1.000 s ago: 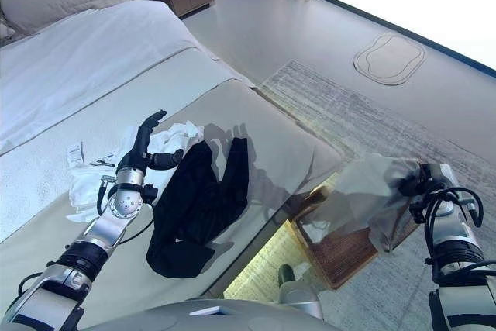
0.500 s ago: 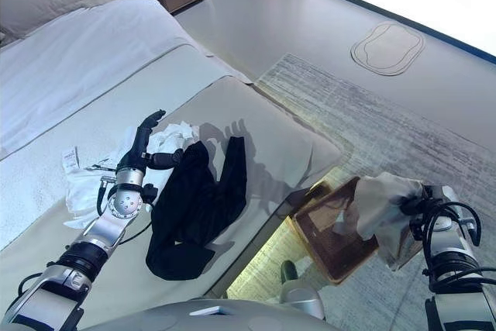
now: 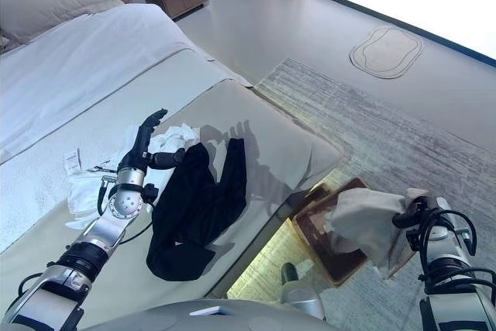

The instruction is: Pick up the clothes from the bed and place them into the basket

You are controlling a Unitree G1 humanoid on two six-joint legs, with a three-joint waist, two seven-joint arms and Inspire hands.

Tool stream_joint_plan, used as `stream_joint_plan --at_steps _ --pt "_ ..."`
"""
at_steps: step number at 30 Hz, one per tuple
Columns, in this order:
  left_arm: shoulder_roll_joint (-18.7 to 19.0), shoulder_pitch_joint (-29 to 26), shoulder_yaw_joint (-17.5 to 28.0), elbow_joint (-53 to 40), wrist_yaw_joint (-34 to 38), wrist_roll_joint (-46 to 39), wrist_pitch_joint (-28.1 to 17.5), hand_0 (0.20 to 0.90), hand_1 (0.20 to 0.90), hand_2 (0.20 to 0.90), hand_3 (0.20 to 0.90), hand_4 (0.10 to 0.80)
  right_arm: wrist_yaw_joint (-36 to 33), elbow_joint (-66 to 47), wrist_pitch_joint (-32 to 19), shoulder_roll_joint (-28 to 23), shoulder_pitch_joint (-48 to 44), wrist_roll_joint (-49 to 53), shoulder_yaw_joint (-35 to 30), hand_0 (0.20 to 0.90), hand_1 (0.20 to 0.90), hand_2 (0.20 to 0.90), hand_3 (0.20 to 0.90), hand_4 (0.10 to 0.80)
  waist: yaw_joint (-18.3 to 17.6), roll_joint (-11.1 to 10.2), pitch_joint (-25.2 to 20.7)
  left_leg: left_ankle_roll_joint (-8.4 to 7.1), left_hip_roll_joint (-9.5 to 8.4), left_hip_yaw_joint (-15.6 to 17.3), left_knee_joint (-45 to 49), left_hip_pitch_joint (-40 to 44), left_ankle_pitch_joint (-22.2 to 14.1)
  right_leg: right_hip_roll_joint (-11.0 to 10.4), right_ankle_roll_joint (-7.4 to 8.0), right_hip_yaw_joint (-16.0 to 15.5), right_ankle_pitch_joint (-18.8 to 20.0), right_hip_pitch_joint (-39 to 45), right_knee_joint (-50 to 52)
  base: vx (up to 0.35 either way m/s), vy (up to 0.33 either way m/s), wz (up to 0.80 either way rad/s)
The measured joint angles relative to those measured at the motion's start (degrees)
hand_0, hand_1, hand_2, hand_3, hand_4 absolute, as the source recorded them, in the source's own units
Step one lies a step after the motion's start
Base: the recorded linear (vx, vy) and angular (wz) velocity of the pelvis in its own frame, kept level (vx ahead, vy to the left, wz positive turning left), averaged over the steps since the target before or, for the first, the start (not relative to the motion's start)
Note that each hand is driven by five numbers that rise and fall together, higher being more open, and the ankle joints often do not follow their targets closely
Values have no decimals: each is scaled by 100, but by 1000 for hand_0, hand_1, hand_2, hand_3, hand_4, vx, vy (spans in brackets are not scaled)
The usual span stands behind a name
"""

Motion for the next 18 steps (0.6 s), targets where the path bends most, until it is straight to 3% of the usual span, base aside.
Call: stream_joint_plan --at_steps 18 --pt "-3 53 -1 0 24 1 -71 900 900 900 900 800 -27 -35 -1 0 -2 14 1 900 900 900 900 800 23 18 -11 -16 10 -115 1 1 14 -8 0 -116 -1 59 -2 8 -6 2"
